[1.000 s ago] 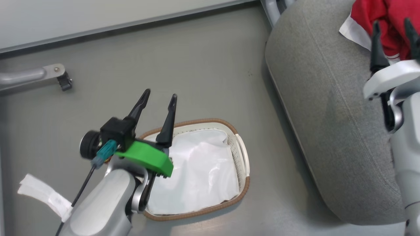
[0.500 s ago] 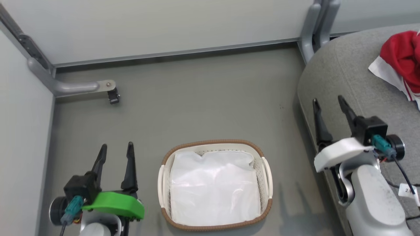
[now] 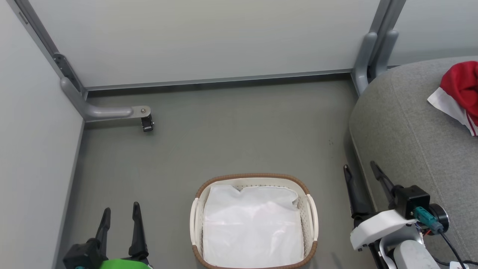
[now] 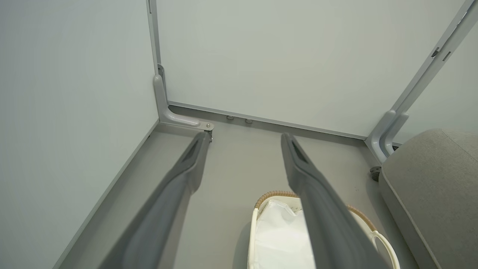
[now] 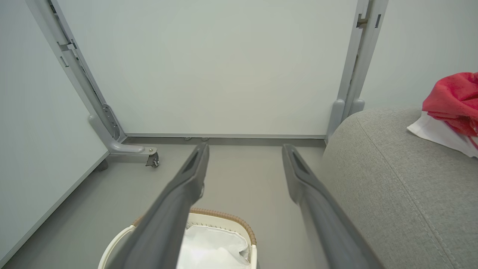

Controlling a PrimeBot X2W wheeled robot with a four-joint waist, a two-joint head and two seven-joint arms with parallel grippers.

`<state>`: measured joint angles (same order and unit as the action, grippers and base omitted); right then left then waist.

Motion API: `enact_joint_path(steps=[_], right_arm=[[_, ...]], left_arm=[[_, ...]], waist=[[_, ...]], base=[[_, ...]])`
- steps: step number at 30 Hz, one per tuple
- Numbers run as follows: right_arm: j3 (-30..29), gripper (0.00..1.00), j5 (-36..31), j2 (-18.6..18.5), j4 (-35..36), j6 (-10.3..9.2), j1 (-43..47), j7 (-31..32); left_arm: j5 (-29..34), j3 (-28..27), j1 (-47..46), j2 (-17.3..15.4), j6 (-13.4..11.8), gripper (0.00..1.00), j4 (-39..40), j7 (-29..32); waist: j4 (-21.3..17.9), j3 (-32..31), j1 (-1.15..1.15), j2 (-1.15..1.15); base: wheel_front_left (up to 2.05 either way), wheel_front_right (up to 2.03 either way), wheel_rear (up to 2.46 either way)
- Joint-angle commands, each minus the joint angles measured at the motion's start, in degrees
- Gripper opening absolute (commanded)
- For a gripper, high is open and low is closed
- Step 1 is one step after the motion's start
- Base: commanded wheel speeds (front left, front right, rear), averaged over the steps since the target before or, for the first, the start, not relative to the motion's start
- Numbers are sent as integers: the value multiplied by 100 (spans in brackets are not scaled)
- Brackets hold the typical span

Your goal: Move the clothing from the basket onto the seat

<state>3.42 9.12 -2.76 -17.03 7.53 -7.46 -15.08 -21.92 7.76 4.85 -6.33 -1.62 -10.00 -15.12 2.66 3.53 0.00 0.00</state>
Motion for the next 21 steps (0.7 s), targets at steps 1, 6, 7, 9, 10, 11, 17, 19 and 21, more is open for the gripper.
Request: enact_joint_path(steps=[1, 6, 7, 9, 10, 11, 17, 19, 21], right_arm=[[28, 100, 4, -25, 36, -8, 95, -10], [85, 100, 21, -25, 62, -8, 155, -11], [93, 100, 30, -25, 61, -8, 167, -11], [104, 100, 41, -25, 48, -8, 187, -11], [106, 100, 44, -25, 46, -8, 196, -11], [107, 100, 44, -24, 47, -8, 201, -11], [112, 100, 52, -24, 49, -8, 224, -11], [121, 100, 58, -24, 39, -8, 222, -11], [130, 100, 68, -24, 31, -8, 218, -11]], left_arm=[[46, -84, 80, 31, 69, 100, -10, -4], [178, -251, 70, 162, 288, 100, -25, -4], [198, -278, 65, 181, 314, 100, -35, -4], [232, -327, 60, 226, 363, 100, -50, -4], [262, -347, 57, 247, 385, 100, -57, -4], [278, -363, 54, 259, 407, 100, -61, -4], [331, -467, 35, 297, 494, 100, -102, -4], [353, -481, 23, 308, 522, 100, -118, -4], [350, -492, 10, 319, 543, 100, -140, -4]], waist=[[-5, -9, 0, 0], [-5, -34, 0, 0], [-6, -42, 0, 0], [-11, -58, 0, 0], [-15, -67, 0, 0], [-18, -73, 0, 0], [-25, -94, 0, 0], [-22, -93, 0, 0], [-18, -92, 0, 0]], base=[[0, 0, 0], [0, 0, 0], [0, 0, 0], [0, 0, 0], [0, 0, 0], [0, 0, 0], [0, 0, 0], [0, 0, 0], [0, 0, 0]])
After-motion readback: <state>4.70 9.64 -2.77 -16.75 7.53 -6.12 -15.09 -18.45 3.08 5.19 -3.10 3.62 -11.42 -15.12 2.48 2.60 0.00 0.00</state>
